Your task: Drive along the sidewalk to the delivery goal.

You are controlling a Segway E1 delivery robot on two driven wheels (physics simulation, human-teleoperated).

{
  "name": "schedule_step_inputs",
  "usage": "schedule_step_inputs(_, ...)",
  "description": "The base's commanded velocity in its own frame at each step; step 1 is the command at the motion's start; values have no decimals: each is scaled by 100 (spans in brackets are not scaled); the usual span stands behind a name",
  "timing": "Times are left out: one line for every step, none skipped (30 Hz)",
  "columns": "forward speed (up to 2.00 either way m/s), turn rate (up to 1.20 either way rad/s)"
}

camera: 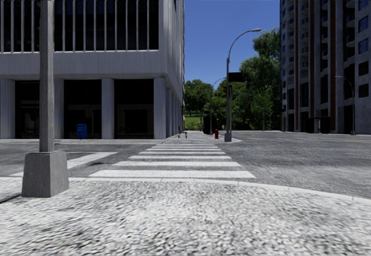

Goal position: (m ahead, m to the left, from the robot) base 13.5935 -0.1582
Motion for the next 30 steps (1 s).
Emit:
schedule_step_inputs(200,0)
schedule_step_inputs(200,0)
schedule_step_inputs(200,0)
schedule_step_inputs(200,0)
schedule_step_inputs(200,0)
schedule_step_inputs(200,0)
schedule_step_inputs(200,0)
schedule_step_inputs(200,0)
schedule_step_inputs(200,0)
schedule_step_inputs(200,0)
schedule_step_inputs(200,0)
schedule_step_inputs(200,0)
schedule_step_inputs(200,0)
schedule_step_inputs(200,0)
schedule_step_inputs(200,0)
schedule_step_inputs(200,0)
schedule_step_inputs(200,0)
schedule_step_inputs(200,0)
schedule_step_inputs(200,0)
schedule_step_inputs(200,0)
schedule_step_inputs(200,0)
schedule_step_inputs(200,0)
schedule_step_inputs(200,0)
schedule_step_inputs(200,-2)
schedule_step_inputs(200,-11)
schedule_step_inputs(200,-41)
schedule_step_inputs(200,-41)
schedule_step_inputs(200,-53)
schedule_step_inputs(200,-10)
schedule_step_inputs(200,0)
